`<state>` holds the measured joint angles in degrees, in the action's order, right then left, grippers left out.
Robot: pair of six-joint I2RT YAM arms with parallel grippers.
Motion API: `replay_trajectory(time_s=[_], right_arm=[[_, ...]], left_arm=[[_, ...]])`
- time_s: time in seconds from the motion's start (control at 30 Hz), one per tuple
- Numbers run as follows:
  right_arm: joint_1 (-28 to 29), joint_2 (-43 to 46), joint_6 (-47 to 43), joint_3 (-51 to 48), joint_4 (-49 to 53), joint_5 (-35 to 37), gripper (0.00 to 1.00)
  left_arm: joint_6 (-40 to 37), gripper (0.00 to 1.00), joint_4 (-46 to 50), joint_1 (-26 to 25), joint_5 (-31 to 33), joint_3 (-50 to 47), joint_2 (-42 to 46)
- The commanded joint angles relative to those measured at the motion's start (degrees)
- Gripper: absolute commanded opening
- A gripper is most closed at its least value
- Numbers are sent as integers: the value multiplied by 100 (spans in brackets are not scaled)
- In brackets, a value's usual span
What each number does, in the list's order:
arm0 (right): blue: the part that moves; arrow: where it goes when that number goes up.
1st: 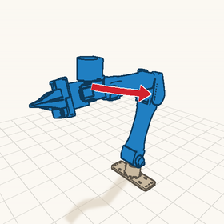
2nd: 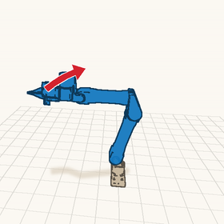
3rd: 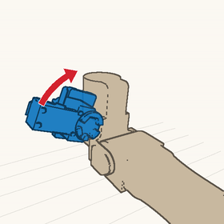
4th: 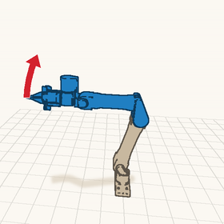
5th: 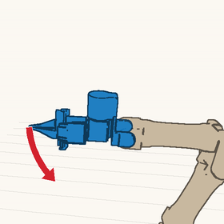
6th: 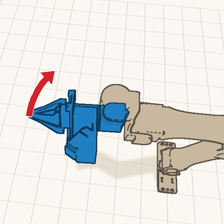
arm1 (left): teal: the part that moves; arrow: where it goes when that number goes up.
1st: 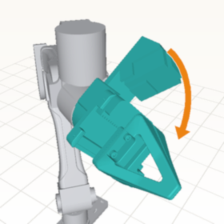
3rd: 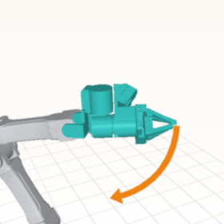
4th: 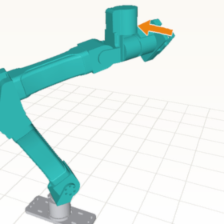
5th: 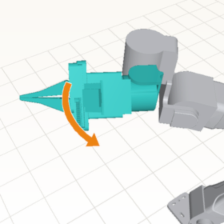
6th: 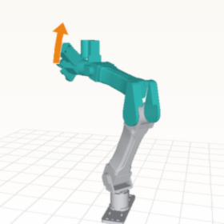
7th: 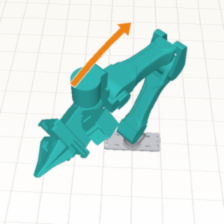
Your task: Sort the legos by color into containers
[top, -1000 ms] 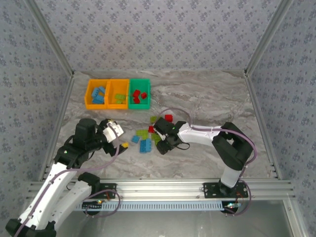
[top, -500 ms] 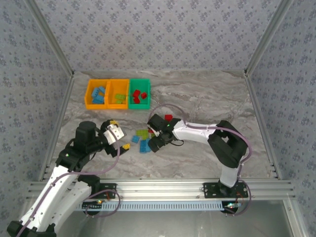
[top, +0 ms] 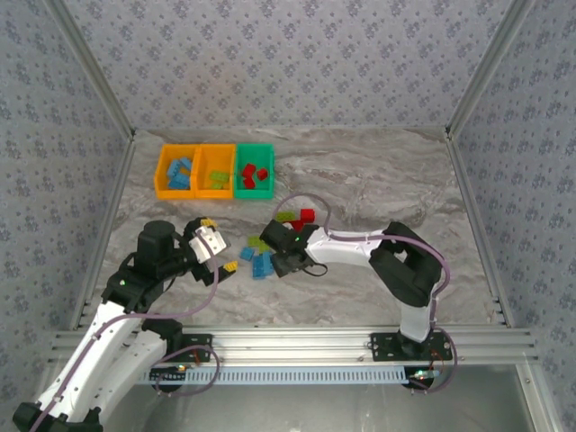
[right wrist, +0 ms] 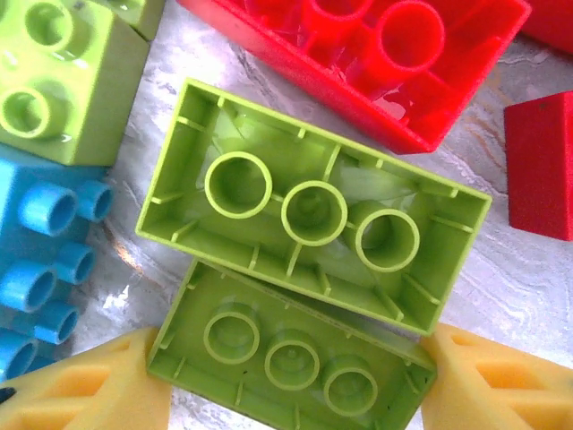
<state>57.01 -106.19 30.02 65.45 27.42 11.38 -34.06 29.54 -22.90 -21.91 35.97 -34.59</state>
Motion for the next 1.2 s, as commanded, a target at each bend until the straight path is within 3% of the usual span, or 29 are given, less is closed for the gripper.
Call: replay_trajectory(time_s=[0.0, 0.13, 0.3, 0.5, 0.67, 0.8, 1.17], right_arm=[[28, -176, 827, -334, -41, 133, 52], [75, -75, 780, -262, 123, 203, 51], [100, 794, 650, -288, 325, 517, 50], [43, 1652, -312, 150, -104, 795, 50], [-269, 771, -1204, 1581, -780, 422, 50], [-546, -243, -1493, 2611, -1422, -66, 49], [-908, -3334, -1988, 6703, -572, -724, 49]], left_arm=[[-67, 99, -254, 4, -251, -65, -20], [-65, 99, -272, 4, -252, -72, -9], [140, 99, -475, 13, -51, -144, 139], [1220, 99, -1122, 220, 998, -192, 211], [2357, 99, -1472, 1031, 2299, -175, 42], [2443, 99, -1325, 1120, 2998, -163, -6], [2369, 99, -1407, 998, 3058, -292, 5]])
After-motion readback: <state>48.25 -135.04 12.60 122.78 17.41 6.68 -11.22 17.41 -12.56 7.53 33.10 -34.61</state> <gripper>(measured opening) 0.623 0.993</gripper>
